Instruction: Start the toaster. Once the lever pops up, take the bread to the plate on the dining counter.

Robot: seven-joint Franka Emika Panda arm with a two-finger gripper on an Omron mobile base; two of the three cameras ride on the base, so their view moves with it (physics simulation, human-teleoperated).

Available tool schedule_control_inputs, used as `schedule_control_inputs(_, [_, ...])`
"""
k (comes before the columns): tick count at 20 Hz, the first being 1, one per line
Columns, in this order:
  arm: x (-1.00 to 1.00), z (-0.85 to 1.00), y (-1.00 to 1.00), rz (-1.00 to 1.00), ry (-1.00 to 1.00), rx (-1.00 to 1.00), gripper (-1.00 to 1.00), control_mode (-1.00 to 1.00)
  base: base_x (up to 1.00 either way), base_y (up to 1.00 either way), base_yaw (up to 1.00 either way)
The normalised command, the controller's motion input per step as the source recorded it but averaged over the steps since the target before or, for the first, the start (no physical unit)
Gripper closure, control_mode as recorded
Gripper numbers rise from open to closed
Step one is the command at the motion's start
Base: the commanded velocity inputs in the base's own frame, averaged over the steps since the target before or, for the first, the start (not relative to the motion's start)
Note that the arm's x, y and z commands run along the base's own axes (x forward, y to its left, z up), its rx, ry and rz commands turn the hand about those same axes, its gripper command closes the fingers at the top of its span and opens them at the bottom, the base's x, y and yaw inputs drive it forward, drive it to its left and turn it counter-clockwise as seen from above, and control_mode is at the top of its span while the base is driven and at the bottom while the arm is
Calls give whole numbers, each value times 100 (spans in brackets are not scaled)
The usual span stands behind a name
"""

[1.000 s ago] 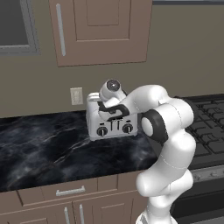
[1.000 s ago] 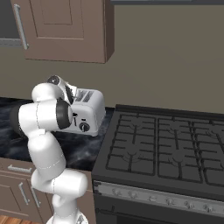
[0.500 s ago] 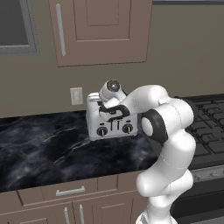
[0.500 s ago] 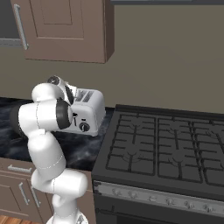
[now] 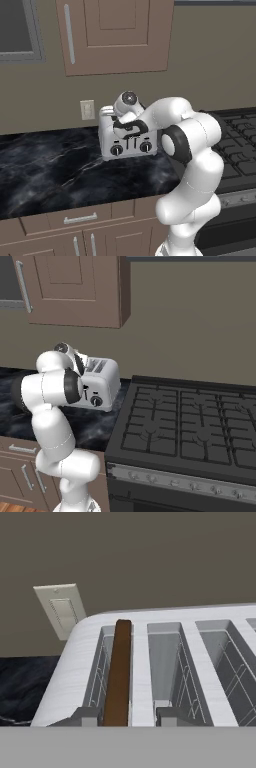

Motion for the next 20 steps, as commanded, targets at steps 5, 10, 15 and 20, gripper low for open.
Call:
schedule_control_inputs(5, [0,0,0,0,0,0,100,-100,0,0,0])
schedule_control_inputs(10, [0,0,0,0,0,0,100,-100,0,0,0])
schedule_control_inputs(15, [0,0,0,0,0,0,100,-100,0,0,0])
schedule_control_inputs(20, [0,2,0,0,-2,0,100,-100,0,0,0])
